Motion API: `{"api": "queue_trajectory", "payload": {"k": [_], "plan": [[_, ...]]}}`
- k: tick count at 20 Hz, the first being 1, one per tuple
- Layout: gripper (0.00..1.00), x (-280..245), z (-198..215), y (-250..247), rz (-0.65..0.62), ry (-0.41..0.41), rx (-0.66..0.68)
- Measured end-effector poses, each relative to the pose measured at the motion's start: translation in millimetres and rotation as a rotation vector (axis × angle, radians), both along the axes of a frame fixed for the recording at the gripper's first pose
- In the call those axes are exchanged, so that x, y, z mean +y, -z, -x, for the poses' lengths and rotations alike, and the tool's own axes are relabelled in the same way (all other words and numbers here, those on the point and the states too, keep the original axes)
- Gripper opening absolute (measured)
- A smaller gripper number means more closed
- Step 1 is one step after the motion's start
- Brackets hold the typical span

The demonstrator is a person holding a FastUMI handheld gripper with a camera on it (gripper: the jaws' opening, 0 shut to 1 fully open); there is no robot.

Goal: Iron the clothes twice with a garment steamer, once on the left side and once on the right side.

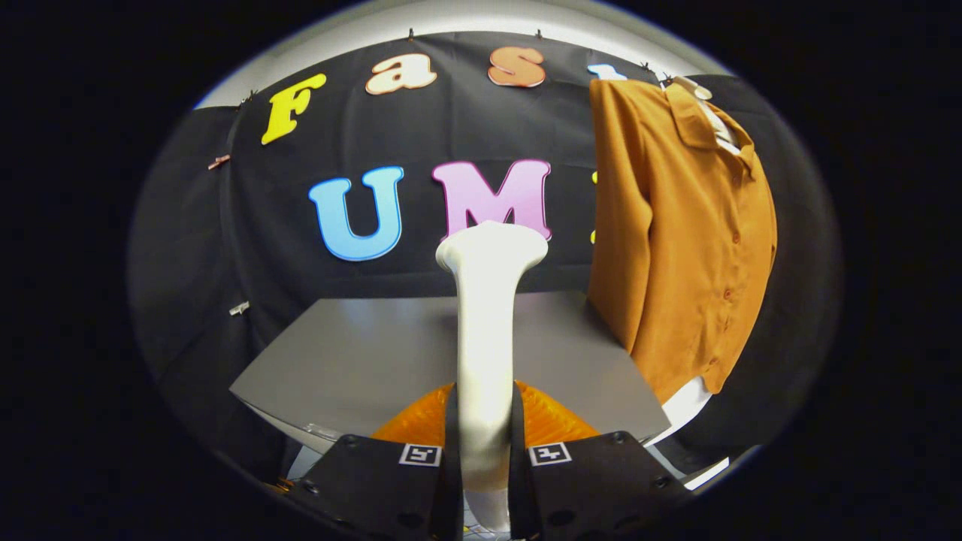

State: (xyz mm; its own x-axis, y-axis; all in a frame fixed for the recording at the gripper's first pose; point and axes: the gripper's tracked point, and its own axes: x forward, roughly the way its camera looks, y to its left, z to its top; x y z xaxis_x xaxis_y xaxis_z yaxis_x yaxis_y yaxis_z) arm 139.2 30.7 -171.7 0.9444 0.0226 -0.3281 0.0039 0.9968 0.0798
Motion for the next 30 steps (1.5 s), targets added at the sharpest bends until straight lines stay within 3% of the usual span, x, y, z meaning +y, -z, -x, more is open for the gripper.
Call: {"api": "queue_trajectory", "payload": {"k": [7,11,19,26,30], "plan": [[0.27,-62,54,-105,0.034,0.015,-0.267],[0.27,-105,73,-140,0.051,0.029,-0.390],[0.27,-180,66,-124,0.030,0.011,-0.403],[0.27,-250,49,-87,0.016,0.136,-0.427],[0.27,-255,33,-68,-0.001,0.090,-0.378]]}}
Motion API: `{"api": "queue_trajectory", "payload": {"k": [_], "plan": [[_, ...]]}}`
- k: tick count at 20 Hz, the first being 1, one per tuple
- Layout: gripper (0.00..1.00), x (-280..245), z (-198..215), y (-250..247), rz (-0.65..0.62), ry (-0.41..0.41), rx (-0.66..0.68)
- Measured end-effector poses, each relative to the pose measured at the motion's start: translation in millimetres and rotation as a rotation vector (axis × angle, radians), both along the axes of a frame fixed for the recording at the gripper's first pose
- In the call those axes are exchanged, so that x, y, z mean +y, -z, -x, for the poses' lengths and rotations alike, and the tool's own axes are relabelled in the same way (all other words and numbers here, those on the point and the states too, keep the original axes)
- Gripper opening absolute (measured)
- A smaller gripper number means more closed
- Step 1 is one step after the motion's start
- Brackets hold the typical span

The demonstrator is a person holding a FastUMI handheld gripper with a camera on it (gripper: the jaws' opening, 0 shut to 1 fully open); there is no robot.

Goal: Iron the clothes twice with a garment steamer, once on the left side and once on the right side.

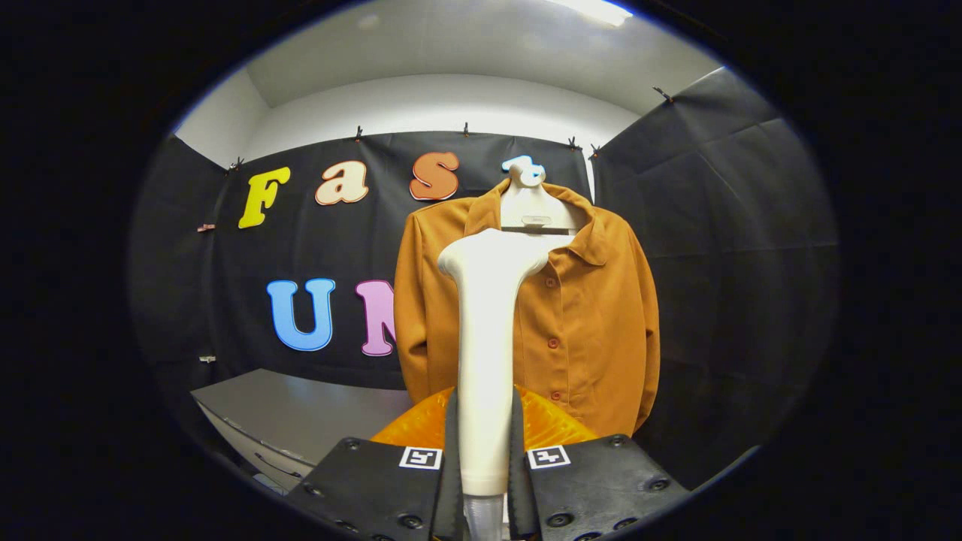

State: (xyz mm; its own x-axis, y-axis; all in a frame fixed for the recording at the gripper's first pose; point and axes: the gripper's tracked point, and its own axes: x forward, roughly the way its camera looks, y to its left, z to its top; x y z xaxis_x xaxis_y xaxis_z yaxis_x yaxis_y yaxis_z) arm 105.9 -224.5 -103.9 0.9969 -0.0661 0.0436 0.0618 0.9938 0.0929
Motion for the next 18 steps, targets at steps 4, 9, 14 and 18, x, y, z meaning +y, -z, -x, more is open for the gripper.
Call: {"api": "queue_trajectory", "payload": {"k": [4,9,14,18], "plan": [[0.27,-9,-26,11,0.034,0.004,0.029],[0.27,-15,-43,40,0.034,0.023,0.092],[0.27,-15,-35,81,0.035,0.022,0.146],[0.27,-15,-20,124,0.037,0.022,0.223]]}}
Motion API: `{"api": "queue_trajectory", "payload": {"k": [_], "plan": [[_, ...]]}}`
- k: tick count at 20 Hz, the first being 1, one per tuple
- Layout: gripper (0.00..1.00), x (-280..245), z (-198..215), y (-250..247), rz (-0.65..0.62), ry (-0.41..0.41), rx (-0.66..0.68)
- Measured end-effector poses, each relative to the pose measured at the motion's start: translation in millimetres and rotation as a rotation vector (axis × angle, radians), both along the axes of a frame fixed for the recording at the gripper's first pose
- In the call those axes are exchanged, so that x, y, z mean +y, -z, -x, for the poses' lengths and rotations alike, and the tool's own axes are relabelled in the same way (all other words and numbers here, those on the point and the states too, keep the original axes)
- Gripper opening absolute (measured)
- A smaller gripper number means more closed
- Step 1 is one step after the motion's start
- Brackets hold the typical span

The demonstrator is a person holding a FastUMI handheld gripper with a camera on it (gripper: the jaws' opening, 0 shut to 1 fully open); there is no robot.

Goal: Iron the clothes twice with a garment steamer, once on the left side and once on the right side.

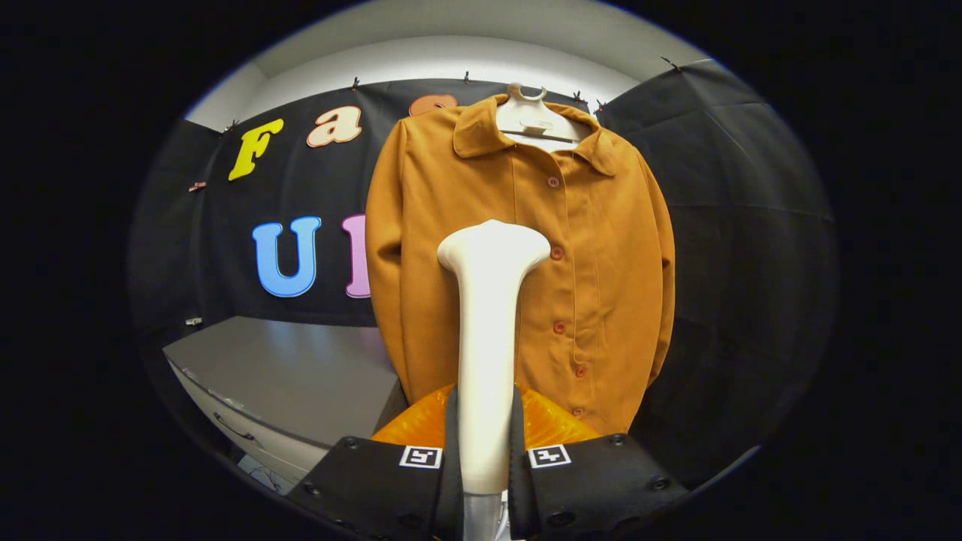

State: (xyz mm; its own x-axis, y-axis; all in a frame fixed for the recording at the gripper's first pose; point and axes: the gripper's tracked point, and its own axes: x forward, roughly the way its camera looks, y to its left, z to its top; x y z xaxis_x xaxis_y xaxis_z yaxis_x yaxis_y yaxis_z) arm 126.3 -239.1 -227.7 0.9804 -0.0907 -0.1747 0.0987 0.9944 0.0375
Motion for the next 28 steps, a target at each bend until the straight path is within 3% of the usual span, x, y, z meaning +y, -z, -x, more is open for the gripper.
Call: {"api": "queue_trajectory", "payload": {"k": [12,17,22,28], "plan": [[0.27,-1,52,121,-0.015,0.014,0.249],[0.27,-3,84,141,-0.063,0.027,0.303],[0.27,-5,118,111,-0.088,0.021,0.256],[0.27,-19,131,15,-0.061,0.035,0.083]]}}
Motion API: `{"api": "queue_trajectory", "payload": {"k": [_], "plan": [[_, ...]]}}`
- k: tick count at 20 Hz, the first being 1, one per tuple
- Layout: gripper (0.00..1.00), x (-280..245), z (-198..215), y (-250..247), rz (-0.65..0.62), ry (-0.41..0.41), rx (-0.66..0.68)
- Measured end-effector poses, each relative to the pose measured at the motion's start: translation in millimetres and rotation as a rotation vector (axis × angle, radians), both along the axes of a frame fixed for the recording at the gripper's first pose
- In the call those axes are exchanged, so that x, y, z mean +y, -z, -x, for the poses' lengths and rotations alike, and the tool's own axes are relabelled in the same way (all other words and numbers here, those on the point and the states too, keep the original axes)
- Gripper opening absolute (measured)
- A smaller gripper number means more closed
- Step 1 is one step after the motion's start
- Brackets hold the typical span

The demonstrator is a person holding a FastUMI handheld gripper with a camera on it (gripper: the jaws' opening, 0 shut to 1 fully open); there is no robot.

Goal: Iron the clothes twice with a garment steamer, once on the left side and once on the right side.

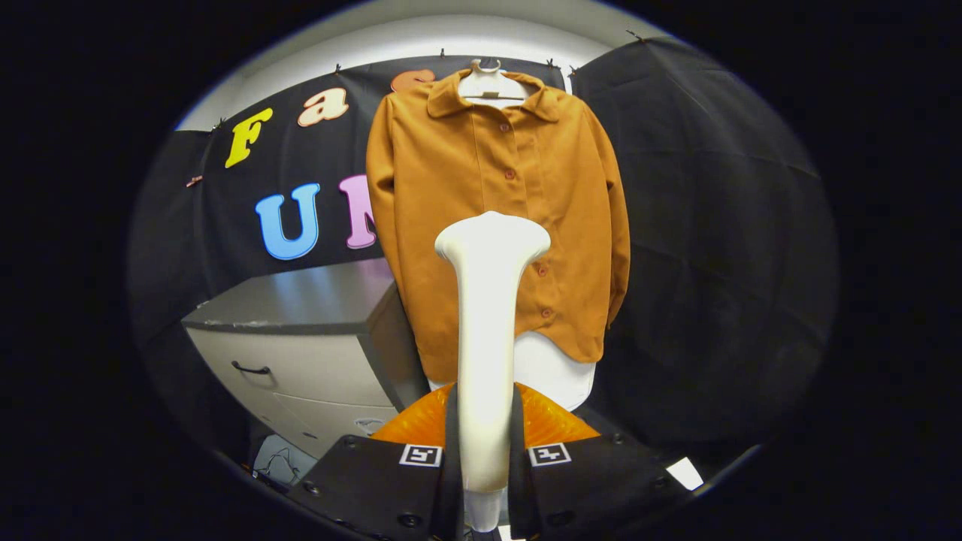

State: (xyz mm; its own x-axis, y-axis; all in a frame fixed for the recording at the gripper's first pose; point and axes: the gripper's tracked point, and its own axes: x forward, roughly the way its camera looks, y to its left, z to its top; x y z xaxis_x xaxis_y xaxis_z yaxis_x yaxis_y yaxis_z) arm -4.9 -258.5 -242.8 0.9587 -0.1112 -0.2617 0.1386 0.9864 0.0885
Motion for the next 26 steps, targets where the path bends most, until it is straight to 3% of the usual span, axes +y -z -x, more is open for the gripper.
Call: {"api": "queue_trajectory", "payload": {"k": [9,14,20,26], "plan": [[0.27,-10,-13,-162,0.090,-0.002,-0.273],[0.27,-21,-26,-217,0.083,0.013,-0.377],[0.26,-60,-65,-235,0.103,0.054,-0.422],[0.27,-95,-117,-206,0.086,0.074,-0.375]]}}
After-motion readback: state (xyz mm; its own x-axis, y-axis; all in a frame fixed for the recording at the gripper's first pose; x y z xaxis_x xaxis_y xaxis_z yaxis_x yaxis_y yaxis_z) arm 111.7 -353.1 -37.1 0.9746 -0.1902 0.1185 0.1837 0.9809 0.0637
